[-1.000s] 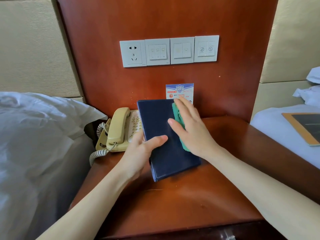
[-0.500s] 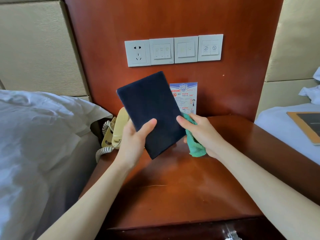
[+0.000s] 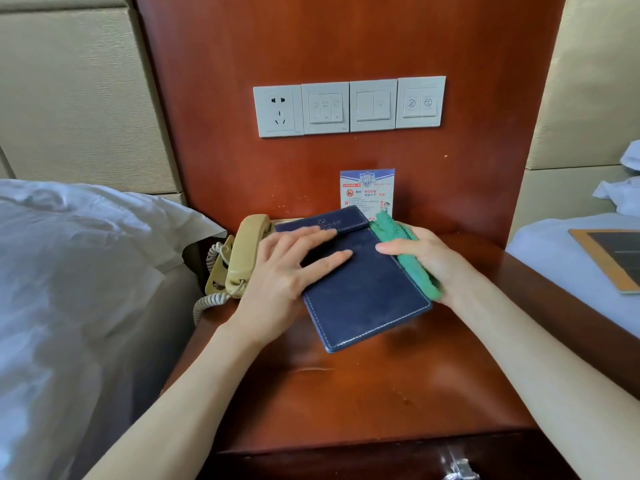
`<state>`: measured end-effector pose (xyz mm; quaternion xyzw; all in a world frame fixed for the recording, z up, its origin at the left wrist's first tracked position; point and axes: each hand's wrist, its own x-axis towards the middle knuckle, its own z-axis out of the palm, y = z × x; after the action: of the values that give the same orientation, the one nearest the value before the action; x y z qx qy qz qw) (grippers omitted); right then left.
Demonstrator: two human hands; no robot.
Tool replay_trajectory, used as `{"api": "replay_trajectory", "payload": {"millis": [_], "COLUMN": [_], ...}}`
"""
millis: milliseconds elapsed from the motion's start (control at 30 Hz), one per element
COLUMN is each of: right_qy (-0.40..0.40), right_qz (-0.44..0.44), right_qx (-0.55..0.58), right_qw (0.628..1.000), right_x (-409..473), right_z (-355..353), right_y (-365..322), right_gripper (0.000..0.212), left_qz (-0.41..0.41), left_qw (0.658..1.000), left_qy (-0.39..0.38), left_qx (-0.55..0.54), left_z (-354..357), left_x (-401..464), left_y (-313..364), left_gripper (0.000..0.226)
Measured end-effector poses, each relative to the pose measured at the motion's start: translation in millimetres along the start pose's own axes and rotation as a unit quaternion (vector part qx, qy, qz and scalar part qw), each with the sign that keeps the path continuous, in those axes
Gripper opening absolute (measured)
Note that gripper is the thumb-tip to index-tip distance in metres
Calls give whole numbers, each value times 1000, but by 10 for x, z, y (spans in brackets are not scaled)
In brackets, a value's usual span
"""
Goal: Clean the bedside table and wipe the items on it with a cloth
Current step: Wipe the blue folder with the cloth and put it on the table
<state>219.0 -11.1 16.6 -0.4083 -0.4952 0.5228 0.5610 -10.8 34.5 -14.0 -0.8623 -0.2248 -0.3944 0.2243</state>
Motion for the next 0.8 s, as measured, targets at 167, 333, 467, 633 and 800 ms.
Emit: {"api": "replay_trajectory", "payload": {"millis": [167,333,467,633,800], "right_qy": [60,82,140,258,198], "right_qz": [-47,-97,-182,-363,-404], "right_qx": [-1,28,-162,-357,-507], "right_qw": [997,992,960,821,735], "right_x": [-25,2,15,8,-3], "right_z": [66,171,297,362,467], "right_y": [31,95,205,199,297], "right_gripper": [37,49,43,47,54], "left_qz": [-314,-442,-497,-510,-475], "left_qw": [910,557,486,451,452], "left_qy": [78,109,70,86,88], "left_qx": [-261,-695,-716,-728,-750], "left_z": [26,-29,35,121,131], "left_x": [56,155,137,93,107], "left_y": [54,32,166,167,260], "left_gripper": [61,40,47,41,45]}}
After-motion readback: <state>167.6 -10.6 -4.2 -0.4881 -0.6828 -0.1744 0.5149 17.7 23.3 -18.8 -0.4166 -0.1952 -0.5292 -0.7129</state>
